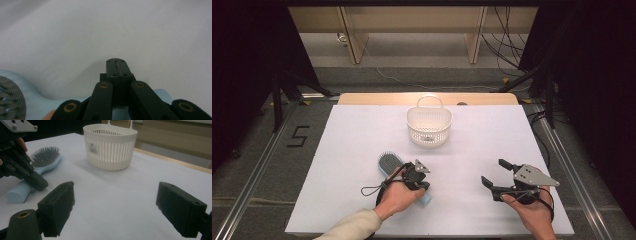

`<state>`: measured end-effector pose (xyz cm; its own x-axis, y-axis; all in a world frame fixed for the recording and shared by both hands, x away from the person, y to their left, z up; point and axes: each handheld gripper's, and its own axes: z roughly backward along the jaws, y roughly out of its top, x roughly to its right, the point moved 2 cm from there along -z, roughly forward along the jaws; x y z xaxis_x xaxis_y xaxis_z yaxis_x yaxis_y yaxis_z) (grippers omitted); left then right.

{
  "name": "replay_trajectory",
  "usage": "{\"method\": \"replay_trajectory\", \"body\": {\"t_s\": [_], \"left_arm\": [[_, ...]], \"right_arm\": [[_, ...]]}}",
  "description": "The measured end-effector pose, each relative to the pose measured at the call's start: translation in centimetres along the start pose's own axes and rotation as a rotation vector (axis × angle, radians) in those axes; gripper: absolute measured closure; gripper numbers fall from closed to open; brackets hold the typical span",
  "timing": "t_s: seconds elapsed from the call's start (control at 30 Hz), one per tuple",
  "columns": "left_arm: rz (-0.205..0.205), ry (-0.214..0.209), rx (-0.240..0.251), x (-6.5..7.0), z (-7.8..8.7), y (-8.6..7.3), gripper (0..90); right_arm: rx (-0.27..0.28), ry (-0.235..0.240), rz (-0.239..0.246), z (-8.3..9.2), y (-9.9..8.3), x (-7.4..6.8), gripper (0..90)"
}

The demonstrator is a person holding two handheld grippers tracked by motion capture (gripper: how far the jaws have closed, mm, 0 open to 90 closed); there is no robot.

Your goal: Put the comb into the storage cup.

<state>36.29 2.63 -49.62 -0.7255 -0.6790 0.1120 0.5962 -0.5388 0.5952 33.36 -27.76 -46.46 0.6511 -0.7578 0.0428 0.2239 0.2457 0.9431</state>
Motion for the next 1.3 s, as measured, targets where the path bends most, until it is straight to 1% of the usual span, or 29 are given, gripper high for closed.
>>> {"method": "replay_trajectory", "body": {"t_s": [0.17,0.37,0.43,0.57,0.63,0.67,0.7,0.73,0.77,0.8,0.87,0.93,0.97,1.0,1.17,1.23,1.3], "left_arm": [[0.003,-0.006,-0.002,0.0,0.1,-0.1,90.0],[-0.008,-0.019,-0.024,0.0,0.7,-0.6,90.0],[-0.006,-0.020,-0.027,0.0,0.8,-0.8,90.0],[-0.016,-0.022,-0.049,-0.1,1.4,-1.5,90.0],[-0.014,-0.024,-0.052,-0.1,1.6,-1.7,90.0],[-0.014,-0.024,-0.058,-0.2,1.9,-2.2,90.0],[-0.014,-0.024,-0.058,-0.2,1.9,-2.2,90.0],[-0.011,-0.025,-0.068,-0.4,2.3,-2.6,90.0],[-0.011,-0.025,-0.068,-0.4,2.3,-2.6,90.0],[-0.004,-0.029,-0.074,-0.6,2.8,-3.2,90.0],[-0.005,-0.025,-0.075,-0.6,3.0,-3.5,90.0],[-0.003,-0.018,-0.086,-0.9,3.6,-4.2,90.0],[-0.003,-0.018,-0.086,-0.9,3.6,-4.2,90.0],[-0.002,-0.011,-0.091,-1.2,4.1,-4.7,90.0],[0.010,0.004,-0.102,-1.9,4.9,-5.6,90.0],[0.016,0.023,-0.112,-2.6,5.6,-6.3,90.0],[0.022,0.029,-0.115,-2.8,5.8,-6.6,90.0]], "right_arm": [[-0.003,0.002,-0.003,0.0,0.0,0.0,16.0],[-0.005,-0.002,-0.004,0.0,0.0,0.0,16.0],[-0.006,-0.002,-0.004,0.0,0.0,0.0,16.0],[-0.010,-0.003,-0.004,0.0,-0.1,0.0,16.0],[-0.009,-0.002,-0.004,0.0,-0.1,0.0,16.0],[-0.009,-0.003,-0.004,0.0,-0.1,0.0,16.0],[-0.010,-0.003,-0.005,0.0,-0.1,0.0,16.0],[-0.010,-0.003,-0.006,-0.1,-0.1,0.0,16.0],[-0.010,-0.003,-0.006,-0.1,-0.1,0.0,16.0],[-0.013,-0.004,-0.003,-0.1,-0.1,0.0,16.0],[-0.014,-0.003,-0.003,-0.1,-0.1,0.0,16.0],[-0.013,-0.004,-0.005,-0.1,-0.1,0.0,16.0],[-0.013,-0.004,-0.005,-0.1,-0.1,0.0,16.0],[-0.012,-0.004,-0.006,-0.1,-0.1,0.0,16.0],[-0.012,-0.003,-0.005,-0.2,-0.1,0.0,16.0],[-0.013,-0.003,-0.005,-0.2,-0.1,0.0,16.0],[-0.013,-0.004,-0.005,-0.2,-0.1,0.0,16.0]]}}
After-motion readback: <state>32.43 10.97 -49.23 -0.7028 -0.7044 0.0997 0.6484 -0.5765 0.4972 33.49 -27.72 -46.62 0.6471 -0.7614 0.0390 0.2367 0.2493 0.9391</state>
